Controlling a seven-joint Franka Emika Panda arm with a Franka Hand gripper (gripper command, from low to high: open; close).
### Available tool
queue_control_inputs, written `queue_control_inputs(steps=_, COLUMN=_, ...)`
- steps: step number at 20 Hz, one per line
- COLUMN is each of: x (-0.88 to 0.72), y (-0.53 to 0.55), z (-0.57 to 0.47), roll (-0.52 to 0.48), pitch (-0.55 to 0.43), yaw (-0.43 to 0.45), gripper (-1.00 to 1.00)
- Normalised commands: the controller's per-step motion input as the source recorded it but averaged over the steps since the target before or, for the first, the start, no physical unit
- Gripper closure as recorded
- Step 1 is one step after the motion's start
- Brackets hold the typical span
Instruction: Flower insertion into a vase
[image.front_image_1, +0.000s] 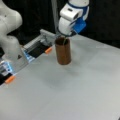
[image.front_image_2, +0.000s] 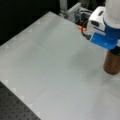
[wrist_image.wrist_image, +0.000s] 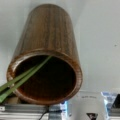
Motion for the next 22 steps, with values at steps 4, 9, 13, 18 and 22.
queue_control_inputs(steps=4, x=-0.36, y=-0.23, z=-0.05, roll=0.194, pitch=-0.396, yaw=0.075, gripper=-1.0)
queue_control_inputs(steps=9, x=-0.17, y=-0.23, z=-0.08, roll=0.203, pitch=-0.253, yaw=0.105, gripper=-1.0)
queue_control_inputs(steps=13, x=0.02, y=-0.33, z=-0.07, roll=0.194, pitch=-0.135, yaw=0.153, gripper=-1.0)
queue_control_inputs(steps=18, x=0.19, y=-0.47, z=-0.12, roll=0.161, pitch=-0.101, yaw=0.184, gripper=-1.0)
queue_control_inputs(steps=22, x=0.22, y=-0.42, z=-0.11, roll=0.106, pitch=-0.064, yaw=0.169, gripper=-1.0)
